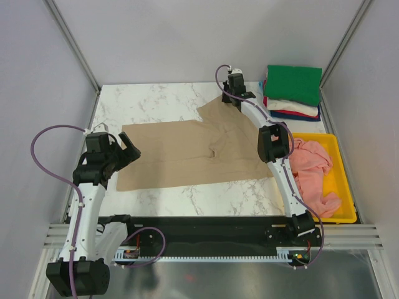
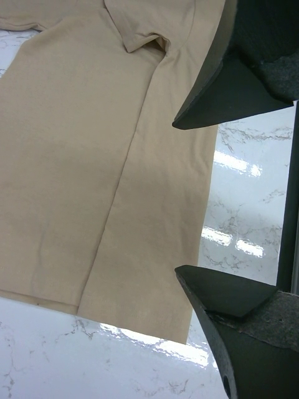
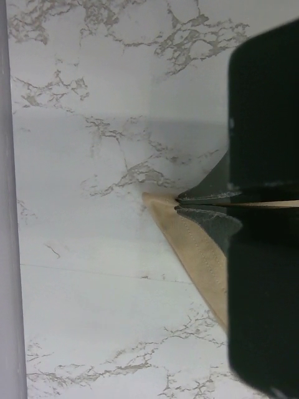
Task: Fold and stack the t-shirts
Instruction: Fold the tshirt
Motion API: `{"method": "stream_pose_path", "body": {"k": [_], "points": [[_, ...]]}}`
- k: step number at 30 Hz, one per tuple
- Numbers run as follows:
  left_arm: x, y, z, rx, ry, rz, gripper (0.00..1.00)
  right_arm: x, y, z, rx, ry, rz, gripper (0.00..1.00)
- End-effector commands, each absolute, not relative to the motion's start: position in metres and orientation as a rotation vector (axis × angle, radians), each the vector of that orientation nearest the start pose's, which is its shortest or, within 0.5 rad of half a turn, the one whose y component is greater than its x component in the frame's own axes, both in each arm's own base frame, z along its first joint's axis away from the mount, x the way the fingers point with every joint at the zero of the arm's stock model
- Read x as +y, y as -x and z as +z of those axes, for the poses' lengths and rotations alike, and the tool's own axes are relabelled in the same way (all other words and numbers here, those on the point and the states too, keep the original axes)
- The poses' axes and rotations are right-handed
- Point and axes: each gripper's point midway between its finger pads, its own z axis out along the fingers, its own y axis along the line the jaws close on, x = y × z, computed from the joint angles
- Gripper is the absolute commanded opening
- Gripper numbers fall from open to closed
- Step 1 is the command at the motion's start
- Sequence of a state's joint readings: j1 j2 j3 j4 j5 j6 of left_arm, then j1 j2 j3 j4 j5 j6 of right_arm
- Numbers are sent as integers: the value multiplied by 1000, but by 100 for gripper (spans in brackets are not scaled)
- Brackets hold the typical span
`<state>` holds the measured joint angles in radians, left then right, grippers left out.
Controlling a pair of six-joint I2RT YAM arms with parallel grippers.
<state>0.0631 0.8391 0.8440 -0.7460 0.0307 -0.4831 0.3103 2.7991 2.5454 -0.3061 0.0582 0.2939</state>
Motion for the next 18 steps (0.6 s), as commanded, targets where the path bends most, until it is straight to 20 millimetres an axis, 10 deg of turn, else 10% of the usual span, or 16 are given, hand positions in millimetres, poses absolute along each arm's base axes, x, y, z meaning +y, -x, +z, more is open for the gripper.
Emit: {"method": "stream_pose_path", "body": {"k": [1, 11, 18], "points": [[-8, -251, 181, 2225, 555, -232, 97, 216, -678, 35, 2137, 6, 282, 0], [9, -306, 210, 2068, 630, -193, 100, 230, -646, 173, 1958, 154, 415, 0], [59, -378, 147, 2232, 912, -256, 91, 238, -582, 201, 1939, 231, 450, 0]]}}
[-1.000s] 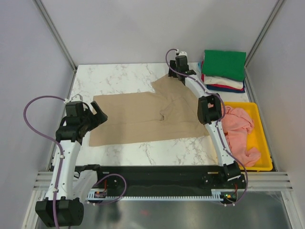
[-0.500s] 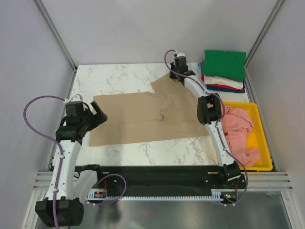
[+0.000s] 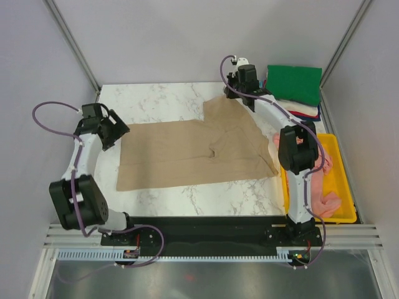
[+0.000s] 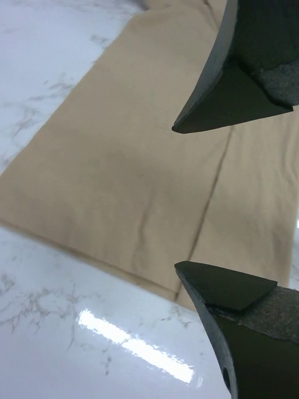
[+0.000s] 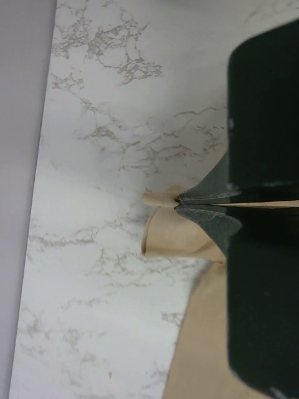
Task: Fold and stack the t-shirts
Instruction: Fold the tshirt
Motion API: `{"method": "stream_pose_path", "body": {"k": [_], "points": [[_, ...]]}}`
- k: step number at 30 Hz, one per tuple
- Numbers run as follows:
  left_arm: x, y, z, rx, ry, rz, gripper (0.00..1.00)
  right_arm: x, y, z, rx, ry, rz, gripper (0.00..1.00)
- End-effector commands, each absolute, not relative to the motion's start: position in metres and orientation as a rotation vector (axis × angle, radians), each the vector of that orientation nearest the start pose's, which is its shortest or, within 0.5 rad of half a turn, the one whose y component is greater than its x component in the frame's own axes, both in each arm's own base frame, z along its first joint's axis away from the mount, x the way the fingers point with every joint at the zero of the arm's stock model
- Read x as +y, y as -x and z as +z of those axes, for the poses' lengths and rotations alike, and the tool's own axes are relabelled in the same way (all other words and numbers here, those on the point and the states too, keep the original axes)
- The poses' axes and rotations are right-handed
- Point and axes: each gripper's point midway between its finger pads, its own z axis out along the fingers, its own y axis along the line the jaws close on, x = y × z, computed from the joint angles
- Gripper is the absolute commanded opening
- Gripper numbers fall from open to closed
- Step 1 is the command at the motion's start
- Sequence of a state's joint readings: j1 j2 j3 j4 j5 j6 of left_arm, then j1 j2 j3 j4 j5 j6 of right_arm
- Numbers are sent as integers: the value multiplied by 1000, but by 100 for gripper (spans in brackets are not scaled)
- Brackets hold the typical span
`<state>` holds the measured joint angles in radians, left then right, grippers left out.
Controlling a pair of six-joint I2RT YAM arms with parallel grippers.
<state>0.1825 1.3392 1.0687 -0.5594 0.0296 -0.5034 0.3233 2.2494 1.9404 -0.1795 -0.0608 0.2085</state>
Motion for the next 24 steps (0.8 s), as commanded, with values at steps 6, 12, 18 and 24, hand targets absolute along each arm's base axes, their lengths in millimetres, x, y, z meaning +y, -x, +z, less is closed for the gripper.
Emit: {"method": "stream_pose_path", "body": {"k": [6, 12, 18, 24], "points": [[100, -443, 119, 2274, 932, -198, 79, 245, -554, 191, 1990, 236, 539, 0], [116, -481, 79, 2349, 948, -155, 76, 246, -516, 192, 2012, 231, 596, 0], [112, -490, 47, 2409, 943, -116, 73, 235, -486, 183, 2037, 219, 587, 0], [98, -501, 25, 2466, 893, -124, 72, 231, -474, 174, 2060, 223, 582, 0]]}}
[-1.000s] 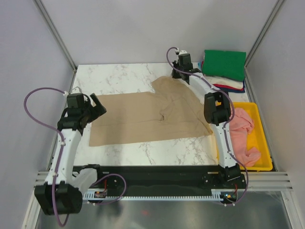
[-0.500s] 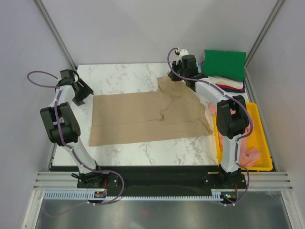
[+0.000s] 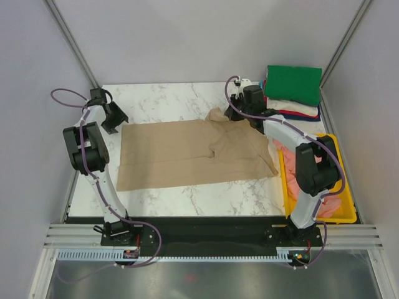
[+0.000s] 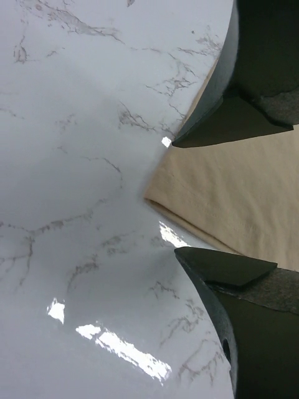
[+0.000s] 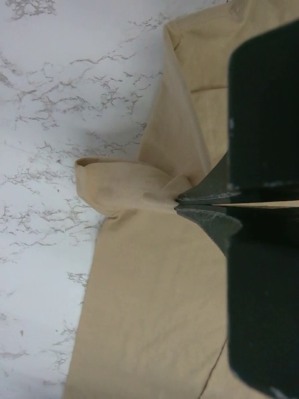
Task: Fold and stack the t-shirts
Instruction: Fold the tshirt
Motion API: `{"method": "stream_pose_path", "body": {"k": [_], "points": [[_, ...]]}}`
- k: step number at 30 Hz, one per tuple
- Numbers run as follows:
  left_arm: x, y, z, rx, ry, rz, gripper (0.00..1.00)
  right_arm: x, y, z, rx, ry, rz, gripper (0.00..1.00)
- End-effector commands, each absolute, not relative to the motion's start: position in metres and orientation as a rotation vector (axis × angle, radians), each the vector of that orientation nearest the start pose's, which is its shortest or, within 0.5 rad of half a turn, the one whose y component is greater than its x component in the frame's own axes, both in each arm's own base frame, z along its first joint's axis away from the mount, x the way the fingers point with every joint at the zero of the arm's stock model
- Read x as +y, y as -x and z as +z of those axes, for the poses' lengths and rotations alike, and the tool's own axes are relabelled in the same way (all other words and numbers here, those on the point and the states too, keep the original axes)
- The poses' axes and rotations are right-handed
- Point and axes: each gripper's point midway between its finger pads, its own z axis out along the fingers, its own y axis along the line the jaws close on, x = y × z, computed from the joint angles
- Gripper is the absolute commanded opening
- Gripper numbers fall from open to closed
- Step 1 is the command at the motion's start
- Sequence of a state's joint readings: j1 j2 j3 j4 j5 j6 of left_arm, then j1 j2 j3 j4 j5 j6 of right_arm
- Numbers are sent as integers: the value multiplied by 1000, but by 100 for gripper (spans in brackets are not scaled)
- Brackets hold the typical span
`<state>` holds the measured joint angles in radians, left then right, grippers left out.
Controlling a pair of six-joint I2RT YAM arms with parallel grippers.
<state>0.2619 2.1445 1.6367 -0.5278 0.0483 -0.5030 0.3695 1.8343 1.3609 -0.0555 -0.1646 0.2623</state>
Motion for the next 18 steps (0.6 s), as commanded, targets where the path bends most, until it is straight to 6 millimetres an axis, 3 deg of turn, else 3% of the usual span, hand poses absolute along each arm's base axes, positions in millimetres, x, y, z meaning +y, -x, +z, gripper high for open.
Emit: {"method": "stream_pose_path", "body": {"k": [1, 10, 15, 16, 18], "points": [[93, -501, 20, 2485, 886, -115, 72, 230, -473, 174, 2061, 220, 581, 0], [89, -502, 18, 2498, 874, -106, 66, 226, -466, 170, 2074, 206, 578, 0], [87, -504, 16, 2502, 869, -116, 43, 223, -459, 167, 2083, 203, 571, 0], [87, -503, 15, 2507, 870, -115, 34, 222, -458, 167, 2083, 201, 570, 0], [87, -503, 16, 2507, 870, -115, 31, 220, -457, 167, 2085, 199, 562, 0]]}}
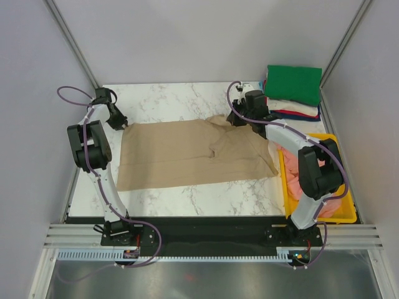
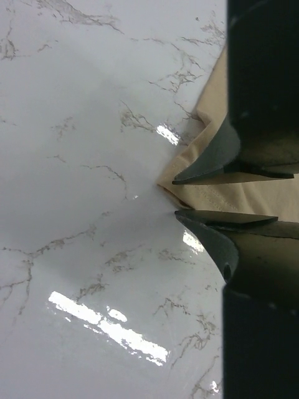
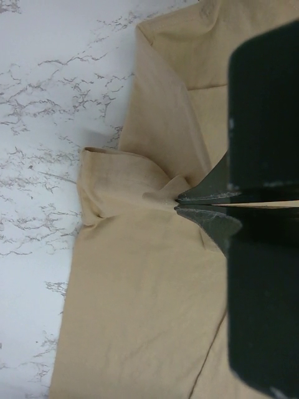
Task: Fold and stack the t-shirts
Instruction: Fold the tshirt
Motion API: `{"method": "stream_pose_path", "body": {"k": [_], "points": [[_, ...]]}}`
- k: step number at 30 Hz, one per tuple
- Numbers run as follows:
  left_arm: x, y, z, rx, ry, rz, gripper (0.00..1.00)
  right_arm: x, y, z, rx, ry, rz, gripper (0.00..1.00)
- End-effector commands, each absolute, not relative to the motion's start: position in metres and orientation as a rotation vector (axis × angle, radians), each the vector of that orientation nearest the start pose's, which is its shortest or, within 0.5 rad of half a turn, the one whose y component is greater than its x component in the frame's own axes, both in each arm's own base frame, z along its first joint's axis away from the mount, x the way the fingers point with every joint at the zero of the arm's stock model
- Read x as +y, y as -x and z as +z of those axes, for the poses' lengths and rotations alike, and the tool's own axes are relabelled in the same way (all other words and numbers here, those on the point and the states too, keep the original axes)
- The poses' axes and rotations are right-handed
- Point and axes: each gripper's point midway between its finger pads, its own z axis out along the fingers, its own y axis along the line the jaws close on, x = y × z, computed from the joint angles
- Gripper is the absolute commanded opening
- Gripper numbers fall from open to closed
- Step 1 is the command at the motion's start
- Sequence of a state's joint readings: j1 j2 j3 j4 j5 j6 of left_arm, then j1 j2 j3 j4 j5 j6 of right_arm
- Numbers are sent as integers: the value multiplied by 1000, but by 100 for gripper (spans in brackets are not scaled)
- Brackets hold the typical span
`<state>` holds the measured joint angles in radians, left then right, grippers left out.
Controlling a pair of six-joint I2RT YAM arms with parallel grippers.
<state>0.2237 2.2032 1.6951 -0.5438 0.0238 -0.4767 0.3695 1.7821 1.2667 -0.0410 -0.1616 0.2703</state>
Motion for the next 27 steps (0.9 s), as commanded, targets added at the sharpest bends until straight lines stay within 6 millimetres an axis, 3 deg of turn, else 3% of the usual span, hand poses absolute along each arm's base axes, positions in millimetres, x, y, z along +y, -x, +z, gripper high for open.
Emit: {"method": "stream_pose_path", "body": {"k": [1, 3, 7, 13, 19, 27], "points": [[87, -504, 17, 2502, 869, -116, 29, 220, -456, 167, 2083, 197, 563, 0], [87, -504, 17, 2504, 868, -119, 24, 219, -455, 167, 2084, 200, 560, 0], [86, -504, 20, 2501, 863, -120, 3, 218, -453, 169, 2082, 196, 562, 0], [87, -502, 26, 2493, 862, -107, 2, 218, -451, 170, 2081, 193, 567, 0], [89, -504, 62, 2422, 847, -110, 2, 217, -449, 175, 2069, 199, 565, 0], [73, -472, 90, 2384, 910, -184, 2, 212, -440, 201, 2016, 229, 557, 0]]}}
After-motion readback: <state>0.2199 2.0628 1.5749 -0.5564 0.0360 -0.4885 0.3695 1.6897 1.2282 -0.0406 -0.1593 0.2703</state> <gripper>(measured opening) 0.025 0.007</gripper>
